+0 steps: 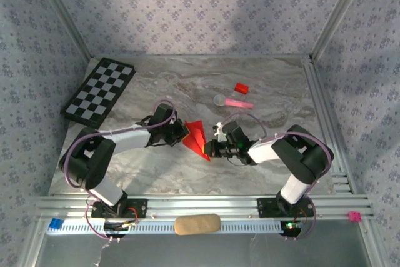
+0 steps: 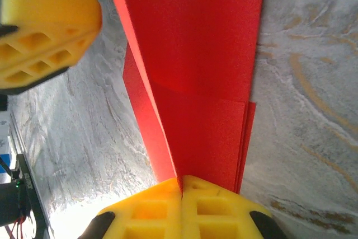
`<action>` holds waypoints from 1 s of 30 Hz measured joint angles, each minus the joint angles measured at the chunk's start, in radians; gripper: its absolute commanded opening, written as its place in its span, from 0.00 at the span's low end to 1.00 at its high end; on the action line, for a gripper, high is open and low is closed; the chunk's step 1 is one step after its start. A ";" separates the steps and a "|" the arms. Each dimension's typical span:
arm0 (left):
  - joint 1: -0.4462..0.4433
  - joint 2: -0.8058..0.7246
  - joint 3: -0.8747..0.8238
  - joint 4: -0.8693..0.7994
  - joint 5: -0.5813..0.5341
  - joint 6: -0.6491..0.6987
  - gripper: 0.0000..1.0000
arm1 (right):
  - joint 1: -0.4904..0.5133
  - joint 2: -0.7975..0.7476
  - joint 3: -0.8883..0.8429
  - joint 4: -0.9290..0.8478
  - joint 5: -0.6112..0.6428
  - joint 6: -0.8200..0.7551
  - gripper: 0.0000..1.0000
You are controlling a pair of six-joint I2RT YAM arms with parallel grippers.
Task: Fold a paper plane with a square sheet of paper (pick it up from the middle)
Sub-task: Fourth fold the wing at the center of the table.
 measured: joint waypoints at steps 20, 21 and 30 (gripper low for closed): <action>0.000 0.090 -0.003 0.032 0.025 0.000 0.06 | -0.011 0.001 -0.026 0.037 -0.003 0.081 0.00; 0.000 0.090 -0.007 0.034 0.025 -0.001 0.06 | -0.013 0.001 -0.026 0.038 -0.003 0.086 0.00; 0.000 0.090 -0.015 0.055 0.024 -0.001 0.06 | -0.029 0.018 -0.029 0.066 -0.034 0.116 0.00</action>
